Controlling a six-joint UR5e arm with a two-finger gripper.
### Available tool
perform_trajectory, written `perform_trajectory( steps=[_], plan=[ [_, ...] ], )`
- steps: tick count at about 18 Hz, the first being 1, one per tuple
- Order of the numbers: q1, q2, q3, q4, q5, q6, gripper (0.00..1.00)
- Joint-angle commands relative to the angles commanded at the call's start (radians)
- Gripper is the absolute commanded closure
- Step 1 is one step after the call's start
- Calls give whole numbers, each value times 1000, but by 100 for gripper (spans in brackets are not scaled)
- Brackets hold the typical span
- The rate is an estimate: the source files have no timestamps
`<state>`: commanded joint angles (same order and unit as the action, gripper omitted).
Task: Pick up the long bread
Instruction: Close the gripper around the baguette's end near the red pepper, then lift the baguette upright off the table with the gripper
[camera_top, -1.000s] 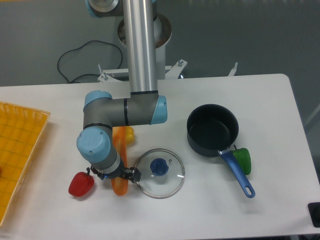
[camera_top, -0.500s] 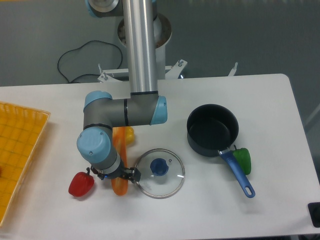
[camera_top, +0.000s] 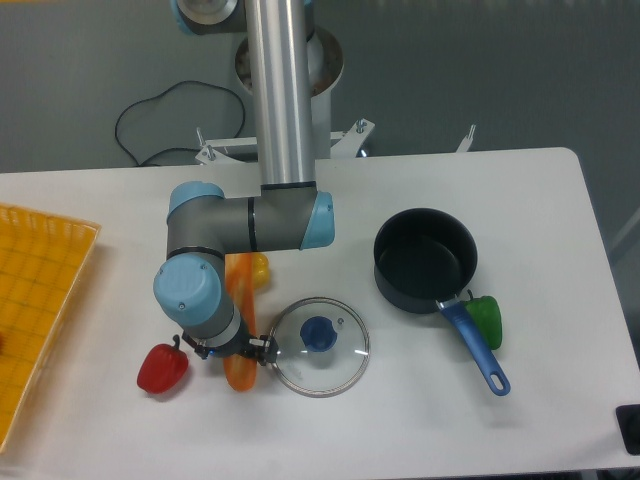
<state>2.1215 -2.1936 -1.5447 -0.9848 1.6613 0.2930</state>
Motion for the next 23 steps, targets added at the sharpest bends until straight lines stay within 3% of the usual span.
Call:
perform_trajectory(
  steps=[14,23],
  plan=[
    [0,8,12,-20,0,0,47],
    [9,41,17,-35,2,5,58]
  ],
)
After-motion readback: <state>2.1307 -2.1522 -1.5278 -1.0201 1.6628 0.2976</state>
